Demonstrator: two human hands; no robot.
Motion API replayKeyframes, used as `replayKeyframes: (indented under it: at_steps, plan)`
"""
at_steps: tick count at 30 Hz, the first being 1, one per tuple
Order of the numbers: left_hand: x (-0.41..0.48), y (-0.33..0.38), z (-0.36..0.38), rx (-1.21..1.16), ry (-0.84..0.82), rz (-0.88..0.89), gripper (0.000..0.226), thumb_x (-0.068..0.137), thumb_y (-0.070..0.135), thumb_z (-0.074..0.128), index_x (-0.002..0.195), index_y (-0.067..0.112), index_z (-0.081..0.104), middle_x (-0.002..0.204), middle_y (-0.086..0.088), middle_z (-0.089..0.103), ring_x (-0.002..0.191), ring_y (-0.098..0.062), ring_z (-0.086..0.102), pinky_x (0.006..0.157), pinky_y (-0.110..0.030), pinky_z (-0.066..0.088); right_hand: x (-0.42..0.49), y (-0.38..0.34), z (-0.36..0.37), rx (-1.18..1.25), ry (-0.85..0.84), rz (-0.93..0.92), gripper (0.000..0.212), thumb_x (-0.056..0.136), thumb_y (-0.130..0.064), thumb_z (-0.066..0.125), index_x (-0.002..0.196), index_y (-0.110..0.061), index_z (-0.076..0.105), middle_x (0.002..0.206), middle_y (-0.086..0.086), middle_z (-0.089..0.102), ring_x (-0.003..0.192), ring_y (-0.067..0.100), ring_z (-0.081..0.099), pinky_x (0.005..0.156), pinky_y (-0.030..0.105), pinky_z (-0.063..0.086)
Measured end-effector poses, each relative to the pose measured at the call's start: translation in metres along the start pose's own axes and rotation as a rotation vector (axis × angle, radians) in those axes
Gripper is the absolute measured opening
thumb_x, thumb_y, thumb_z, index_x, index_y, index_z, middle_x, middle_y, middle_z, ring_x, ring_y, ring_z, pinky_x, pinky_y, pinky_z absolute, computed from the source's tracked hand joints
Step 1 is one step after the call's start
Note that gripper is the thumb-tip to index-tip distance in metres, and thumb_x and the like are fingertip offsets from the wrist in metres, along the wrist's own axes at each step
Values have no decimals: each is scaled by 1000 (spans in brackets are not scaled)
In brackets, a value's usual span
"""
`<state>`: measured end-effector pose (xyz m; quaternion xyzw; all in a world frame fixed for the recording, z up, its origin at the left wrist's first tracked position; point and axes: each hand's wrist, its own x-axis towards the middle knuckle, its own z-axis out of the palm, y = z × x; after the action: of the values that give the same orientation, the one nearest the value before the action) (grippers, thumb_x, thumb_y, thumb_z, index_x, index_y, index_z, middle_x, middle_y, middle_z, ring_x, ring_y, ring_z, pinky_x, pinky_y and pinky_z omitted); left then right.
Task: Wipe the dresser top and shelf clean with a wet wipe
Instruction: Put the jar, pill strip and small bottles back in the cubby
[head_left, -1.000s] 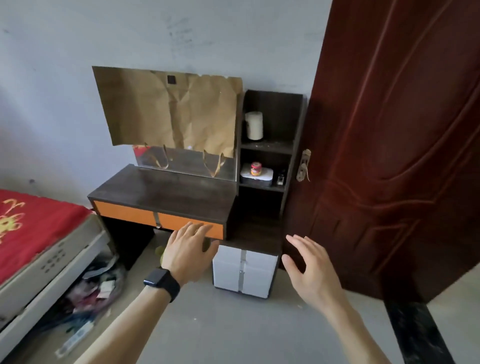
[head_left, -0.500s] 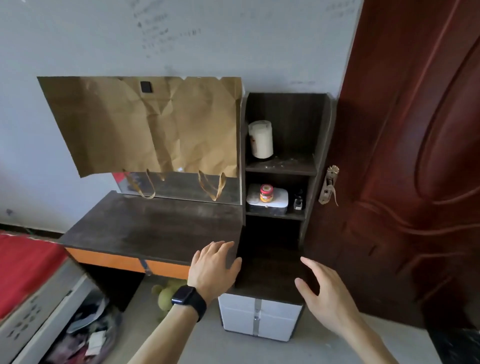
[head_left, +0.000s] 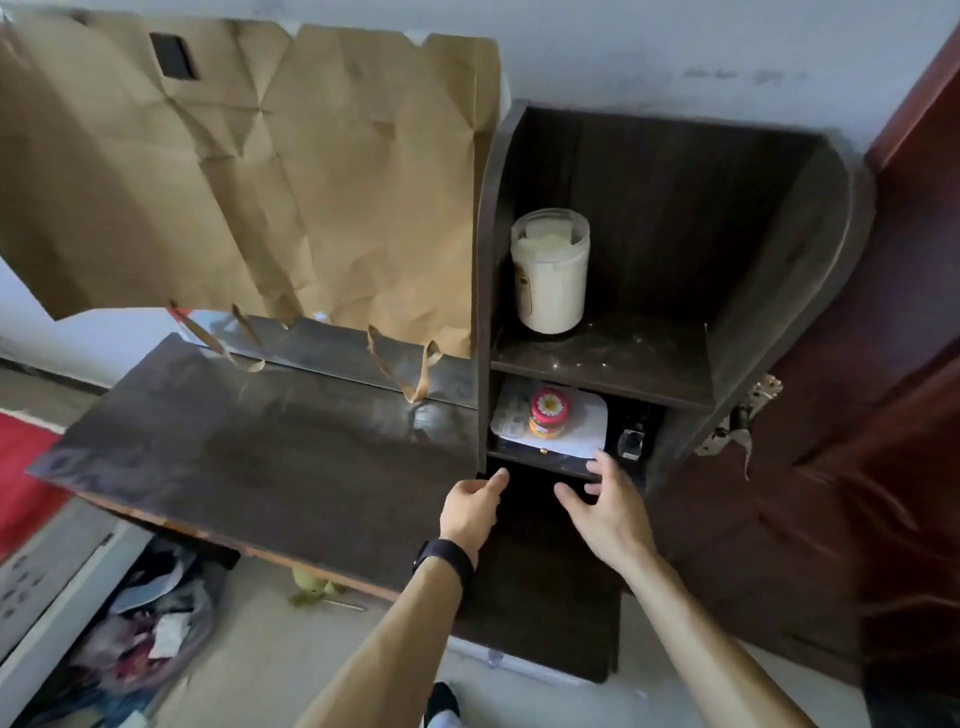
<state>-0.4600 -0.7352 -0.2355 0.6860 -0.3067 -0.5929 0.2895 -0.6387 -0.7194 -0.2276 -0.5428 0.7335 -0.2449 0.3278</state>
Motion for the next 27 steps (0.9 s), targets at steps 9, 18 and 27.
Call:
replayKeyframes:
  at_steps: [9,18,27]
  plan:
    - [92,31,34,-292,-66,-264,42,84,55,68,94,15,59,97,1,62,90,-22,60,75,-36,43,82,-22,35,16,102,217,83,83,-45,73,150,-14,35,146,13,45,133,27,45,103,31,37]
    - [118,25,40,-306,9,-234,45,77,56,75,86,13,67,92,-5,74,80,-21,67,76,-33,50,104,-32,46,23,77,269,87,76,-58,75,148,-27,37,143,12,44,130,31,48,99,32,41]
    - [63,0,-7,-33,-74,-48,36,76,51,78,84,17,72,82,3,77,62,-6,63,57,-18,45,7,27,39,395,162,275,60,68,-45,88,118,-26,61,112,-7,70,101,7,66,83,12,48]
